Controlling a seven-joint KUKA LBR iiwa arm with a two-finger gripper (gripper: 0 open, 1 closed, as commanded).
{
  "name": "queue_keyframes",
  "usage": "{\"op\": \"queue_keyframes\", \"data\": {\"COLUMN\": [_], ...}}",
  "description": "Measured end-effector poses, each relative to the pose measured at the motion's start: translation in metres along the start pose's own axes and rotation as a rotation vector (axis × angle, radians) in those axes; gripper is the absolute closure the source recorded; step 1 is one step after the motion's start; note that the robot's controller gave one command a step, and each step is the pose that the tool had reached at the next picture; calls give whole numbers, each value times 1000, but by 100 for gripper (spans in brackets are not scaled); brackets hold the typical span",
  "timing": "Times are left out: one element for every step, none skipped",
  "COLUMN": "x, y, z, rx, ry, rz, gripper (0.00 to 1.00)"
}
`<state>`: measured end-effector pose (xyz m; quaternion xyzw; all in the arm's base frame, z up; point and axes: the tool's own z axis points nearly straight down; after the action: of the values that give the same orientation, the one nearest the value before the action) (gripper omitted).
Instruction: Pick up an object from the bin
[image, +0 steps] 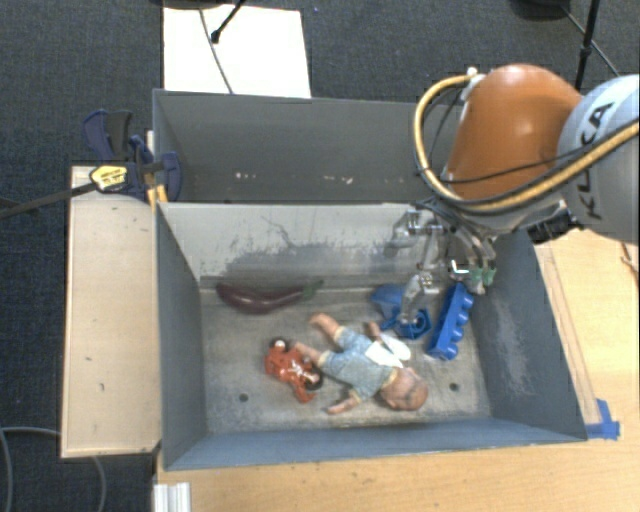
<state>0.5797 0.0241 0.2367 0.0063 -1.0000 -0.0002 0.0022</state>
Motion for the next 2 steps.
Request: {"op": "queue_keyframes", "data": {"x": [-1,-3], "y": [0,2], "z": [-5,39], "rx": [0,0], "ry": [-8,-16], "rz": [0,-34], "gripper": [0,0]}}
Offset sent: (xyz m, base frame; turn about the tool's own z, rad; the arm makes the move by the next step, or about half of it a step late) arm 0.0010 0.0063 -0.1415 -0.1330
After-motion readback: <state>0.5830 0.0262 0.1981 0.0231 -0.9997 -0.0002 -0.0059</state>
